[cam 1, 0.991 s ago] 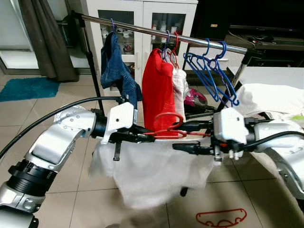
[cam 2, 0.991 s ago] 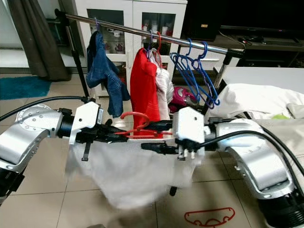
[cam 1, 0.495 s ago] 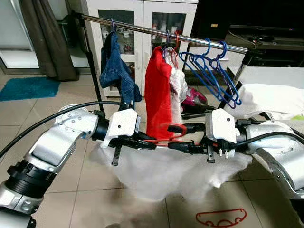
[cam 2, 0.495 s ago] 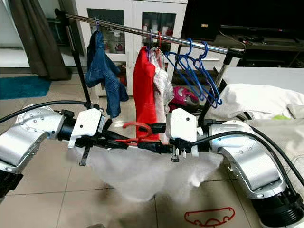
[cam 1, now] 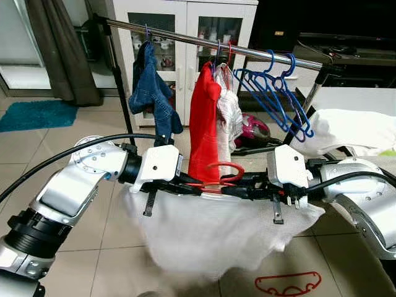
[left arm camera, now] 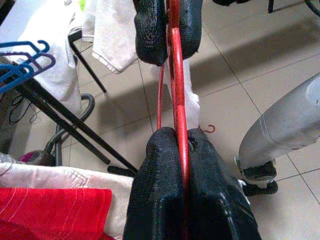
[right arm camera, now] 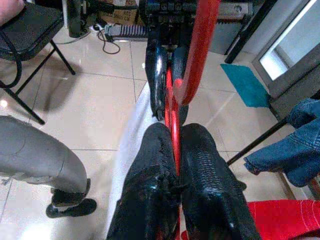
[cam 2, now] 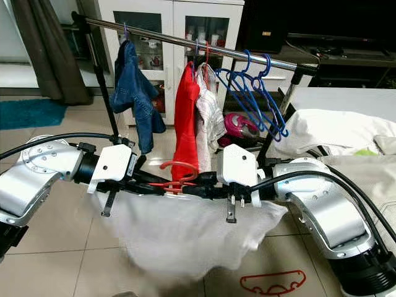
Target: Hang hanger
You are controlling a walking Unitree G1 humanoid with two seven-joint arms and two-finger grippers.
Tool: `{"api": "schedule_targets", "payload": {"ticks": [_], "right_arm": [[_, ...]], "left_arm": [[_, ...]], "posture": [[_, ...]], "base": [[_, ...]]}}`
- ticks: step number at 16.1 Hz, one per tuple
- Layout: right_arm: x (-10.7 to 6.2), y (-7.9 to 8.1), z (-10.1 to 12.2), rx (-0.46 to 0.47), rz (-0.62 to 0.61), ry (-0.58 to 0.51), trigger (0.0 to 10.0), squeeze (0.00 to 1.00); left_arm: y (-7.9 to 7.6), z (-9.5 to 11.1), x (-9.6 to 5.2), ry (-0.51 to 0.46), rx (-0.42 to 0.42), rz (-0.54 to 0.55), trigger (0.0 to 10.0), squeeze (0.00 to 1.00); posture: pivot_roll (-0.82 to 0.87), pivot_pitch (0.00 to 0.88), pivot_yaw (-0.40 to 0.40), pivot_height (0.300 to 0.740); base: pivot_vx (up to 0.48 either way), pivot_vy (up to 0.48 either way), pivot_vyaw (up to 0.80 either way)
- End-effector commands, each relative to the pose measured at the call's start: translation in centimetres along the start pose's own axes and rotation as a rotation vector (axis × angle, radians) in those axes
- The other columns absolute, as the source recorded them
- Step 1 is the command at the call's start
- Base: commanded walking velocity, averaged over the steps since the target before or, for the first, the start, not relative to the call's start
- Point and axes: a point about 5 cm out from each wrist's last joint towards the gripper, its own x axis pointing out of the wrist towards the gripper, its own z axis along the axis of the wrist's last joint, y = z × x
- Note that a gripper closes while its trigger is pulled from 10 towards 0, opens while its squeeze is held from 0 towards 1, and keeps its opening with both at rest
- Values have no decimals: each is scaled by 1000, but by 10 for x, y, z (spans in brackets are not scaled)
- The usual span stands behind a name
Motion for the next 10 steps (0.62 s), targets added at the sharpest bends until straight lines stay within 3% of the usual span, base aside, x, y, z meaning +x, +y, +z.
{"api": "schedule_targets", "payload": {"ticks": [1,9,10], "right_arm": [[-3,-2,-4,22,-5,34,0,0],[-4,-2,-4,40,1,17,0,0],[-5,-2,-2,41,2,7,0,0]], "left_arm": [[1,15,1,-21,78,-27,0,0],[2,17,2,-29,90,-23,0,0],[5,17,1,-61,54,-3,10000,0]], "posture": [[15,4,-56,740],[12,4,-51,740],[10,4,-51,740]], "base": [[0,0,0],[0,0,0],[0,0,0]]}}
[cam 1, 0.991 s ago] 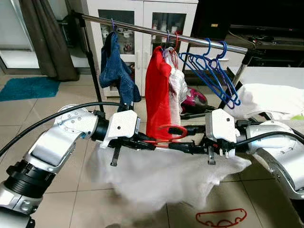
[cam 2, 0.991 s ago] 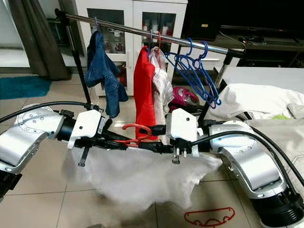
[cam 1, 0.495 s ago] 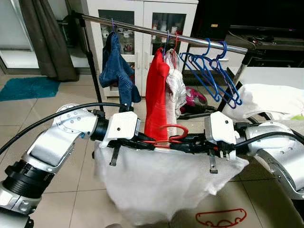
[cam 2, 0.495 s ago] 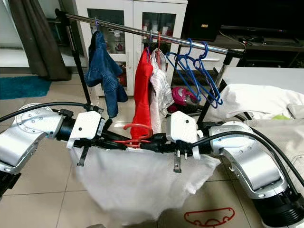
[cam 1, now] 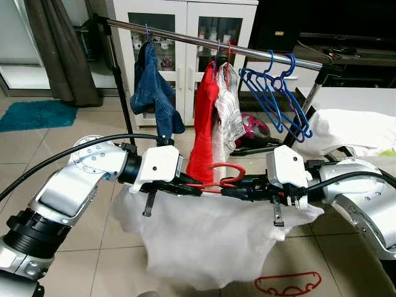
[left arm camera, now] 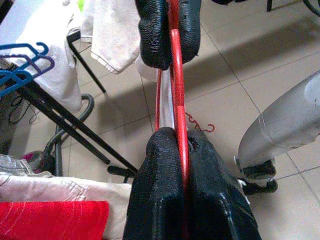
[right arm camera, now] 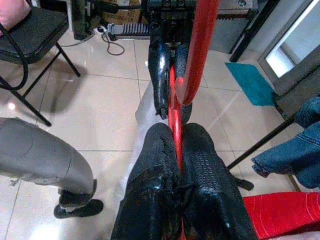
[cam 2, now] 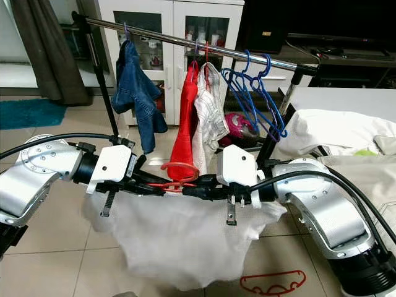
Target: Hang hanger
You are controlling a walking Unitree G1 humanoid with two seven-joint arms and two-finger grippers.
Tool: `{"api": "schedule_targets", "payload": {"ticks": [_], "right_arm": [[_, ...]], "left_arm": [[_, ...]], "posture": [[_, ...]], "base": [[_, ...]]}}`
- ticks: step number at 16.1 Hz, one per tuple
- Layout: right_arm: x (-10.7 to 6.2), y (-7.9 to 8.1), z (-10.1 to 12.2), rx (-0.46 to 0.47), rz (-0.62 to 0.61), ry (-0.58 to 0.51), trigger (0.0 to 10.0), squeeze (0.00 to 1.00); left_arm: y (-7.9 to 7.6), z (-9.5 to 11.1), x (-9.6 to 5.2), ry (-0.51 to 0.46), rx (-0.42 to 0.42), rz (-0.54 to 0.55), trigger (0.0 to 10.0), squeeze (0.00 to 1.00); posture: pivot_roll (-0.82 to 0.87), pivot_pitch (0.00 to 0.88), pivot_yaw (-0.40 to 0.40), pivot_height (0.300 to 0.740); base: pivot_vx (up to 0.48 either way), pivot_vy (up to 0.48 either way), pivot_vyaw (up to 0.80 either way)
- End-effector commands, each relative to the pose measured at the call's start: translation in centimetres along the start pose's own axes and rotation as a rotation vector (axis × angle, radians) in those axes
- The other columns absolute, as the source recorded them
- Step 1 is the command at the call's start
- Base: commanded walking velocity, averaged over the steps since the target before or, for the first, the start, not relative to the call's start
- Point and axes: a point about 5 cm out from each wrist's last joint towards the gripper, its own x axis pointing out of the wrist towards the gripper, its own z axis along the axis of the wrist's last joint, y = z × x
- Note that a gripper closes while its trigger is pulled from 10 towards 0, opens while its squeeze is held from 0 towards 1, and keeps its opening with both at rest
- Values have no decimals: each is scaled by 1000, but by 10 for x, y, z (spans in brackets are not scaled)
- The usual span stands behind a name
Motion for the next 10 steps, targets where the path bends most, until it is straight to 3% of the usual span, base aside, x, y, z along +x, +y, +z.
{"api": "schedule_targets", "payload": {"ticks": [1,2,6,7,8,9,10], "right_arm": [[-5,-2,0,15,-8,6,0,0],[-5,0,0,14,0,5,0,0],[-6,3,-2,26,3,9,0,0],[-6,4,-4,33,-5,12,0,0],[-7,4,-6,30,-20,21,0,0],[-8,3,-10,37,-51,35,0,0],[-9,2,-14,66,-101,42,0,0]], "left_arm": [[5,17,-2,-79,41,-13,10000,180],[5,18,-4,-104,35,-20,10000,1000],[13,30,-11,-193,51,52,10000,1000],[13,32,-14,-202,39,53,10000,737],[14,33,-15,-203,38,54,10000,239],[13,32,-18,-194,45,59,10000,0],[11,29,-23,-170,32,82,10000,0]], "posture": [[9,4,-51,740],[9,2,-51,740],[15,0,-50,740],[18,0,-49,740],[20,0,-49,740],[25,0,-45,740],[26,0,-35,740]], "base": [[0,0,0],[0,0,0],[0,0,0],[0,0,0],[0,0,0],[0,0,0],[0,0,0]]}}
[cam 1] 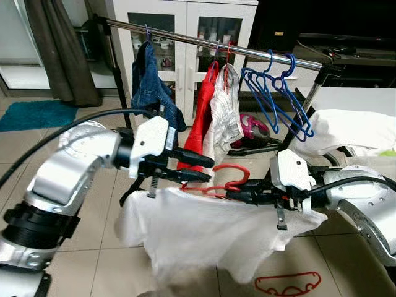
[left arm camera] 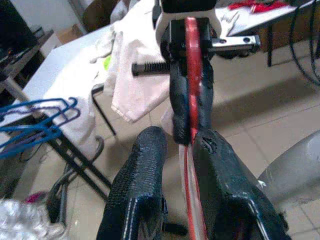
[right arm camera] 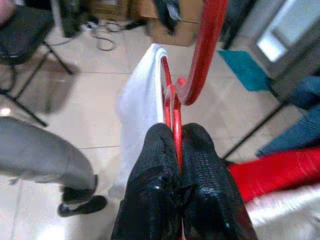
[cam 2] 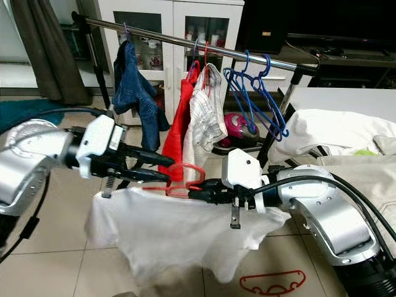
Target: Hang hanger
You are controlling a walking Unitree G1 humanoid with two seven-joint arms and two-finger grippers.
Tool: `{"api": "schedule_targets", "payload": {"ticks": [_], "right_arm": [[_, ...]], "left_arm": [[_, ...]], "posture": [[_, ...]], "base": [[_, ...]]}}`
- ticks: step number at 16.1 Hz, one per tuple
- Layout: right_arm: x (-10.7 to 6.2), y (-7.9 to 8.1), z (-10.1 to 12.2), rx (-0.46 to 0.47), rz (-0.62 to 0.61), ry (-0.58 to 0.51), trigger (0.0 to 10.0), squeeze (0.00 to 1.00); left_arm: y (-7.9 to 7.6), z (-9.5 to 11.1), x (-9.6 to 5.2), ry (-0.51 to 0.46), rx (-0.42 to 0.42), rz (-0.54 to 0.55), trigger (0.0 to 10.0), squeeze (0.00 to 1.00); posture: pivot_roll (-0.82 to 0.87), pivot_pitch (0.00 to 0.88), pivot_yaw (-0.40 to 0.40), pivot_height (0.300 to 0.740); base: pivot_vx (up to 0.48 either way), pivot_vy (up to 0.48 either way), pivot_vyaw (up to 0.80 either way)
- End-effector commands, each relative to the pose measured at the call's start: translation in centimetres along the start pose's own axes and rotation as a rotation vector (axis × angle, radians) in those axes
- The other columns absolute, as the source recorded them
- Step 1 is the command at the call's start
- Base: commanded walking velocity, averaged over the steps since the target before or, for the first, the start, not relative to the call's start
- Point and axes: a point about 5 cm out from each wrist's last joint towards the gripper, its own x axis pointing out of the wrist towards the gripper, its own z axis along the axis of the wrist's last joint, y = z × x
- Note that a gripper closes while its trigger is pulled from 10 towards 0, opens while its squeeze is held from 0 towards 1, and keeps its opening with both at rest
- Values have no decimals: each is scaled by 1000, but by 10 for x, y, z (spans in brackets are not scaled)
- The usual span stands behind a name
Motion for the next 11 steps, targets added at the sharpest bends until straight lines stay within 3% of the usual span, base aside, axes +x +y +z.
{"api": "schedule_targets", "payload": {"ticks": [1,3,4,5,6,10,11], "right_arm": [[-5,-4,-3,27,-82,11,0,0],[-3,-3,-11,39,-169,16,0,0],[-1,-7,-18,45,-297,12,0,0],[3,-9,-24,68,-392,14,0,0],[8,-12,-26,89,-464,-14,0,0],[20,-12,-18,162,-639,-132,0,0],[19,-14,-16,180,-688,-149,0,0]], "left_arm": [[-1,1,-7,23,4,39,10000,0],[-2,-1,-19,38,-18,143,10000,0],[1,0,-25,28,-13,265,10000,0],[12,-3,-28,46,9,476,10000,0],[17,-7,-27,64,1,639,10000,0],[-10,-30,-2,65,-188,860,10000,0],[-17,-34,3,30,-246,920,10000,1000]], "posture": [[26,0,-31,740],[30,0,-30,740],[41,0,-36,740],[50,0,-42,740],[53,0,-43,740],[73,17,-58,740],[77,22,-64,740]], "base": [[0,0,0],[0,0,0],[0,0,0],[0,0,0],[0,0,0],[0,0,0],[0,0,0]]}}
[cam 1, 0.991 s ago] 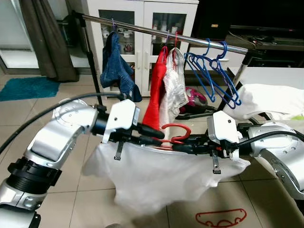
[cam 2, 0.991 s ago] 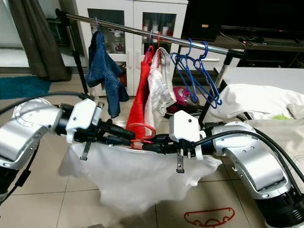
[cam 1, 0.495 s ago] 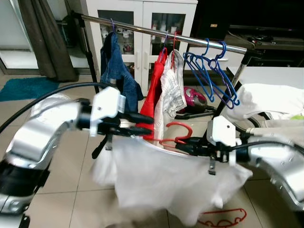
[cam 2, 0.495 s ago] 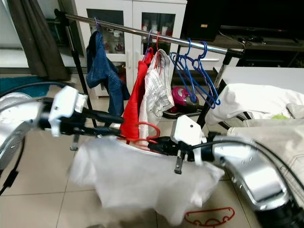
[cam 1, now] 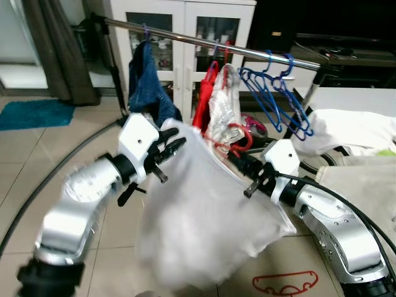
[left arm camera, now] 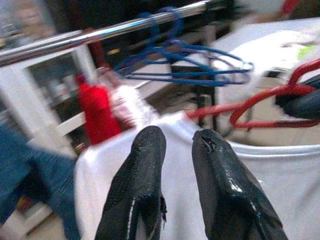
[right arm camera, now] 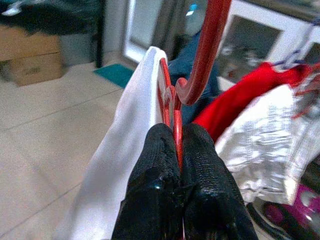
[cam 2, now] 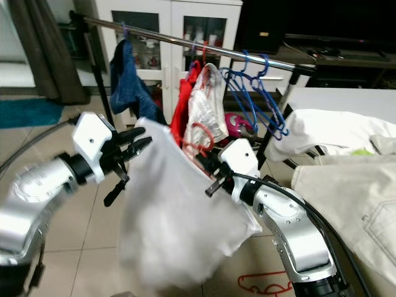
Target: Hang hanger
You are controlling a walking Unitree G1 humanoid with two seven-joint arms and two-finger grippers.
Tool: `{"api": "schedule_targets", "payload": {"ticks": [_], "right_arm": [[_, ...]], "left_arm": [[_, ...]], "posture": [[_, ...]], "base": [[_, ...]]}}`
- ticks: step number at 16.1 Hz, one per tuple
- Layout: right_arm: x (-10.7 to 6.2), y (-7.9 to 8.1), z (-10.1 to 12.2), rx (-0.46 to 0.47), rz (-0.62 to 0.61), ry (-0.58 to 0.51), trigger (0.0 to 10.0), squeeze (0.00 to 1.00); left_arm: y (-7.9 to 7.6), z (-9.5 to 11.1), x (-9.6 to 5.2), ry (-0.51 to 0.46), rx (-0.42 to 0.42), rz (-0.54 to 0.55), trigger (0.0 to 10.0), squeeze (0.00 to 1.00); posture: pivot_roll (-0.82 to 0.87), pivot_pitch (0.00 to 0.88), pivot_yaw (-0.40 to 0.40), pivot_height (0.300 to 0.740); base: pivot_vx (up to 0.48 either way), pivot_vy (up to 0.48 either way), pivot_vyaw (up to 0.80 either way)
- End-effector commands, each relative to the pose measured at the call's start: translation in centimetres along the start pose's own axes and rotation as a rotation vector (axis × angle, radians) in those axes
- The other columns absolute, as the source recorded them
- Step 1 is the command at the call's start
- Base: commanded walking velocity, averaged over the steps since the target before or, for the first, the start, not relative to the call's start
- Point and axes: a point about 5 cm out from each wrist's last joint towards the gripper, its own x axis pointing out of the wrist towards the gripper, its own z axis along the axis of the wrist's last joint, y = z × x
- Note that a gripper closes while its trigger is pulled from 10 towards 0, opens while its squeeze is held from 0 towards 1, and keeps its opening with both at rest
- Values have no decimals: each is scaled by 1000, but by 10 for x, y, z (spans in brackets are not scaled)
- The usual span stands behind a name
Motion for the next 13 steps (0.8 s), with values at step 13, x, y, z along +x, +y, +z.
{"api": "schedule_targets", "payload": {"ticks": [13], "right_arm": [[-10,10,36,-18,-197,-161,0,0]], "left_arm": [[-44,-24,25,-153,-125,-34,10000,1000]], "posture": [[67,31,-65,740]], "base": [[0,0,0]]}}
